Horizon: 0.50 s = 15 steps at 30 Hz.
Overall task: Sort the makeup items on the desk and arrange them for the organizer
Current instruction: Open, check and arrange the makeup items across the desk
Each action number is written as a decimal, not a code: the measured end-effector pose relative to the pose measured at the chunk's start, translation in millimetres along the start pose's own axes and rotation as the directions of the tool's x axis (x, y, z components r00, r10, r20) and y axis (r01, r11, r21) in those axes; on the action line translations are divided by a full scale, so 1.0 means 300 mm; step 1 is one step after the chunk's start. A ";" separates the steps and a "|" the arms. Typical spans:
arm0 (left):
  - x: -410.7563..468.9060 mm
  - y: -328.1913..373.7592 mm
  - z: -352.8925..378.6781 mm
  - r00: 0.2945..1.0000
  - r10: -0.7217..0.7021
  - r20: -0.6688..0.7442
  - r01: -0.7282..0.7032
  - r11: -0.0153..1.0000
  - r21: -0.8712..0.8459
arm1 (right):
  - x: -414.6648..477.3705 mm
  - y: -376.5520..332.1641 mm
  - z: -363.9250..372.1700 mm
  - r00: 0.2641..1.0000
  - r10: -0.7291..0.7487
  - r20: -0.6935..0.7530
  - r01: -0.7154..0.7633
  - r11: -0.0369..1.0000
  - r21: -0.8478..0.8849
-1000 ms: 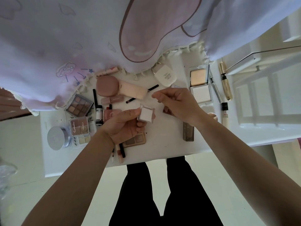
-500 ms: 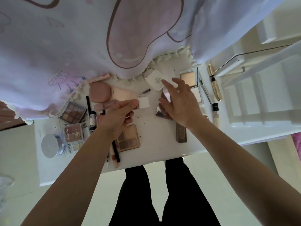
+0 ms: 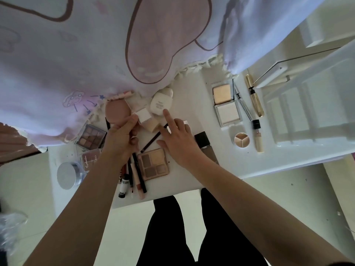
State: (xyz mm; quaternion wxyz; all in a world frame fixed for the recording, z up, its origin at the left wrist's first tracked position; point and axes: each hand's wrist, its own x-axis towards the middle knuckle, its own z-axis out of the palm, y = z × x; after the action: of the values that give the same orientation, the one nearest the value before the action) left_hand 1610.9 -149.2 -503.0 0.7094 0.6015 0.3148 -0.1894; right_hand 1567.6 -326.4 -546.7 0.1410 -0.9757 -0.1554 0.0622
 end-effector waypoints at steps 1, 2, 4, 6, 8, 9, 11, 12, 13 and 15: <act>0.007 -0.006 -0.007 1.000 0.002 -0.004 -0.002 1.000 -0.010 | -0.005 0.006 -0.013 1.000 -0.001 -0.018 0.002 0.999 0.033; 0.013 -0.012 -0.012 1.000 0.007 -0.007 -0.007 1.000 -0.025 | -0.016 0.016 -0.029 0.999 0.011 -0.041 -0.009 0.998 0.054; 0.017 -0.018 -0.012 1.000 0.008 -0.010 -0.008 0.999 -0.045 | -0.062 0.052 -0.057 0.991 0.086 -0.103 -0.081 0.995 0.056; 0.015 -0.019 -0.008 1.000 -0.002 -0.008 0.001 0.999 -0.038 | -0.134 0.095 -0.078 0.962 0.223 -0.159 -0.218 0.975 0.053; 0.009 -0.017 -0.001 1.000 -0.003 0.000 0.003 1.000 0.002 | -0.204 0.123 -0.081 0.918 0.362 -0.164 -0.358 0.932 0.057; 0.006 -0.014 0.006 1.000 0.000 0.007 0.000 1.000 0.020 | -0.229 0.127 -0.076 0.901 0.411 -0.141 -0.407 0.911 0.063; 0.002 -0.006 0.026 1.000 0.004 0.013 -0.005 0.999 0.049 | -0.250 0.113 -0.058 0.885 0.454 -0.107 -0.445 0.890 0.097; 0.002 -0.003 0.038 1.000 0.005 0.012 -0.006 0.997 0.071 | -0.249 0.102 -0.046 0.885 0.454 -0.102 -0.443 0.889 0.113; 0.003 0.000 0.053 1.000 0.002 0.016 -0.004 0.995 0.096 | -0.244 0.091 -0.037 0.888 0.448 -0.099 -0.436 0.892 0.121; 0.005 0.004 0.089 0.998 -0.012 0.054 0.003 0.989 0.150 | -0.227 0.075 -0.026 0.897 0.433 -0.094 -0.420 0.898 0.132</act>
State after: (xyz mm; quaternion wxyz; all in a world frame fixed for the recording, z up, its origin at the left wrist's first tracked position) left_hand 1618.7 -174.6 -501.1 0.6700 0.6463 0.2823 -0.2316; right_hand 1511.2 -370.6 -540.4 0.1857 -0.9789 0.0746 0.0408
